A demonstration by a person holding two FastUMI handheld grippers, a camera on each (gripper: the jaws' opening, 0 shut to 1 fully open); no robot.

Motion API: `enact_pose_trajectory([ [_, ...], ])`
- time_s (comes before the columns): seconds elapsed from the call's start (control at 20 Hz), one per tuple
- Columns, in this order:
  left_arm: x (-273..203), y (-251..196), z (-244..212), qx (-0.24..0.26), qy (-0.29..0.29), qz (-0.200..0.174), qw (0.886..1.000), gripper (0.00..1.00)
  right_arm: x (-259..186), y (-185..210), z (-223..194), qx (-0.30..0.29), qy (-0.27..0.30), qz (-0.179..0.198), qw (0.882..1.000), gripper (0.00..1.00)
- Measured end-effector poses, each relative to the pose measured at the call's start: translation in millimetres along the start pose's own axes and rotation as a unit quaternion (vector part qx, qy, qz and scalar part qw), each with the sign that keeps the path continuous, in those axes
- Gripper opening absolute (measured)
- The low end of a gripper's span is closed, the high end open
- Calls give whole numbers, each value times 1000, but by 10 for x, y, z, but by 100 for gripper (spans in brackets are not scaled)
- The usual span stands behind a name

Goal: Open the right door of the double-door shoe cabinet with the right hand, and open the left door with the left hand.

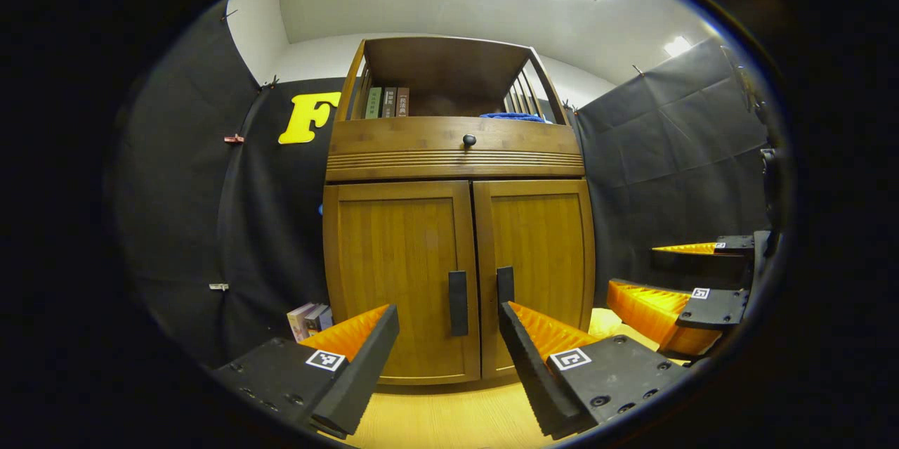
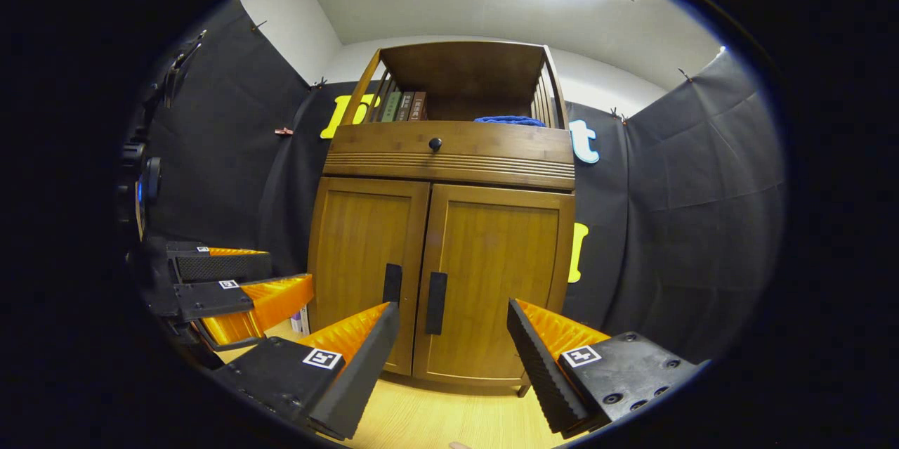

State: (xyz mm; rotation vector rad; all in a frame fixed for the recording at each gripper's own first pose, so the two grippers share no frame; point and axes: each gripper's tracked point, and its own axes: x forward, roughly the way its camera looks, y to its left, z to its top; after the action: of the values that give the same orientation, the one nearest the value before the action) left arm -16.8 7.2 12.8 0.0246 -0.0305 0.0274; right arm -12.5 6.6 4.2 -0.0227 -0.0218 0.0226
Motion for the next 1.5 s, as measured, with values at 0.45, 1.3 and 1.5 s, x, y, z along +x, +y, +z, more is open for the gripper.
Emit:
enact_pose_trajectory([
  [0.45, -65, 1, 4, 0, 4, -2, 1000, 90, -21, 9, 38, 6, -5, -3, 1000, 97],
  [1.3, -300, 472, -69, 2, 2, 36, 999, 90, 686, 318, -288, 4, 26, 10, 1000, 97],
  [1.5, -337, 561, -90, 2, 3, 45, 999, 90, 982, 401, -504, 8, 45, 18, 999, 99],
])
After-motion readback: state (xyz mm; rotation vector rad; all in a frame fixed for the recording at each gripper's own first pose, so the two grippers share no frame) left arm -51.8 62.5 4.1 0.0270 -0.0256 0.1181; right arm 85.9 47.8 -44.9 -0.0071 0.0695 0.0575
